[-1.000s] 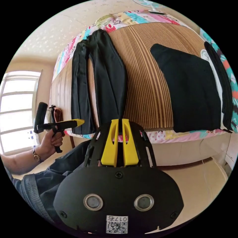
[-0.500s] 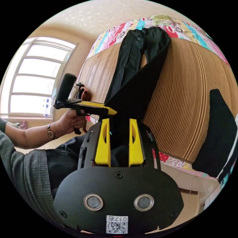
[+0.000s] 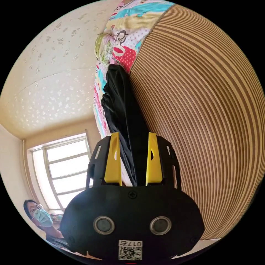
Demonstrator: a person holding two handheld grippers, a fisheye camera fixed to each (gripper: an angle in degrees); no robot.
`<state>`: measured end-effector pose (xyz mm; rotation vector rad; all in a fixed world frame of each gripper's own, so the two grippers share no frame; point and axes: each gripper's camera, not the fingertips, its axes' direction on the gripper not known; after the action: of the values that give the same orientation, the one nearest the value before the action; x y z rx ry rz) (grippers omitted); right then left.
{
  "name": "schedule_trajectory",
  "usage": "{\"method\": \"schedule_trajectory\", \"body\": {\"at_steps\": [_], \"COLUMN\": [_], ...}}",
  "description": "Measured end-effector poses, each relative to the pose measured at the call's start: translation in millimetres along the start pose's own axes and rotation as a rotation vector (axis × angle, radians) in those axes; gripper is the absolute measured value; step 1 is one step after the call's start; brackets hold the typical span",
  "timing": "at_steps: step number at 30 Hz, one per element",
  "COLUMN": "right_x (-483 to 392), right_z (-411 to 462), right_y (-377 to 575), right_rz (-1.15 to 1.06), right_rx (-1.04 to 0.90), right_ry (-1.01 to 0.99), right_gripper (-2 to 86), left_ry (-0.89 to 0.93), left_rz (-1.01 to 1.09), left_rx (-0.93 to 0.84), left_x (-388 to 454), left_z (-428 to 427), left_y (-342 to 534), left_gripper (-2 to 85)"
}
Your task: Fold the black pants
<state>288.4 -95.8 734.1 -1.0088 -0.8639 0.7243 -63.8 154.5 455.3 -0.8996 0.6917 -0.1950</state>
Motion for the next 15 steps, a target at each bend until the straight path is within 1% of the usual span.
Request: {"method": "schedule_trajectory", "body": {"at_steps": [3, 4, 6, 8, 11, 13, 15], "right_x": [-27.8, -31.9, -50.9, -64.2, -84.5, -105.9, -160.7], "right_z": [29.7, 36.0, 60.4, 79.7, 112.0, 121.6, 129.4], "right_y": [-49.7, -57.1, -82.3, -98.6, -118.6, -119.1, -104.3], "right_rz": [-0.026, -0.018, -0.011, -0.026, -0.061, -0.083, -0.148], "right_rx": [0.106, 0.125, 0.192, 0.202, 0.155, 0.184, 0.324], "right_ry": [0.029, 0.043, 0.151, 0.241, 0.303, 0.387, 0.637], "right_gripper": [13.5, 13.3, 12.5, 11.3, 7.4, 5.3, 3.8], "left_ry": [-0.063, -0.114, -0.175, -0.225, -0.222, -0.196, -0.203], "left_rz": [0.039, 0.058, 0.085, 0.112, 0.100, 0.077, 0.084], "left_rx": [-0.011, -0.017, -0.027, -0.031, -0.020, -0.007, 0.003], "left_x": [-0.6, 0.9, 3.0, 5.1, 3.3, 1.6, 5.7], "left_z": [6.3, 9.0, 13.6, 17.2, 16.7, 13.5, 8.2], "left_y": [-0.5, 0.8, 2.5, 3.3, 3.9, 5.7, 8.2], "left_gripper": [0.7, 0.7, 0.7, 0.7, 0.7, 0.7, 0.7]}}
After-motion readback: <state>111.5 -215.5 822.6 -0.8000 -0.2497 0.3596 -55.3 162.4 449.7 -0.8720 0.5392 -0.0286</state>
